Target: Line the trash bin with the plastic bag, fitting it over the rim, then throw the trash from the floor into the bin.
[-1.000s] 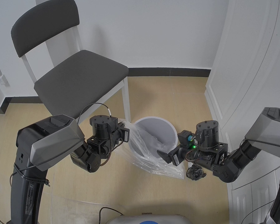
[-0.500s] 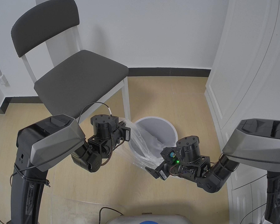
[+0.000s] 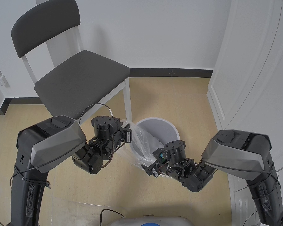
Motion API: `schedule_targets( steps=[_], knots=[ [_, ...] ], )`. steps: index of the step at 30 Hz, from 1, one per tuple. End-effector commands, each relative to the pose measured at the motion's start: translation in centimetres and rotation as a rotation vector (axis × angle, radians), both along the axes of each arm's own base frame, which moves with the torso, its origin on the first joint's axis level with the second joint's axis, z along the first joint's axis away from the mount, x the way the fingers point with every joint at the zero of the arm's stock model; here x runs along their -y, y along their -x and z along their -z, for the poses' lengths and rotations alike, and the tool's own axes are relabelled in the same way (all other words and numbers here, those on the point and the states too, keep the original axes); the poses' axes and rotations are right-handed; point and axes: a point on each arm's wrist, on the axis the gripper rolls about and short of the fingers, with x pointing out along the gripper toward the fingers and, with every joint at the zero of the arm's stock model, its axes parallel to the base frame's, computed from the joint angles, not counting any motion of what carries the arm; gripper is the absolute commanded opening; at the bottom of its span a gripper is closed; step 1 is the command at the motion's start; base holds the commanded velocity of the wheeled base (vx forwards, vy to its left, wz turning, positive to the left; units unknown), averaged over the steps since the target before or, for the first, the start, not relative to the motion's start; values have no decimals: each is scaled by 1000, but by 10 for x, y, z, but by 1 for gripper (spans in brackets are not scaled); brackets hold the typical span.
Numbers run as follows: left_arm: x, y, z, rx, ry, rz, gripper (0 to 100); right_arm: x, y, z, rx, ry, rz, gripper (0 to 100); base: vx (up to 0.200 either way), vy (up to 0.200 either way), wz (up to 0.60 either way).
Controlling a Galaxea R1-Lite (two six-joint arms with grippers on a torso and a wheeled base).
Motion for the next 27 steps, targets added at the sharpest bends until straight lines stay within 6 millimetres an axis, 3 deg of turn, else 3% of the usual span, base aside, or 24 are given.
schedule_targets(
  steps=[1, 3, 4, 13, 19, 27],
  knots=[
    [-1, 0, 0, 3, 3, -2, 100, 0, -8, 21, -15, 19, 21, 100, 0, 0, 0],
    [-1, 0, 0, 4, 1, -2, 100, -1, -9, 19, -6, 15, 26, 100, 0, 0, 0],
    [-1, 0, 0, 4, 1, -3, 100, -1, -10, 18, -4, 13, 26, 0, 0, 0, 0],
    [-5, 0, -5, 9, 4, -6, 100, 1, -8, -11, 37, -11, 38, 0, 0, 0, 0],
    [-7, 3, -7, 8, 4, -8, 100, 2, -12, -15, 53, -19, 53, 0, 0, 0, 0],
    [-18, 24, -29, 8, 20, 19, 100, 18, -25, -19, 66, -24, 106, 0, 0, 0, 0]
  ],
)
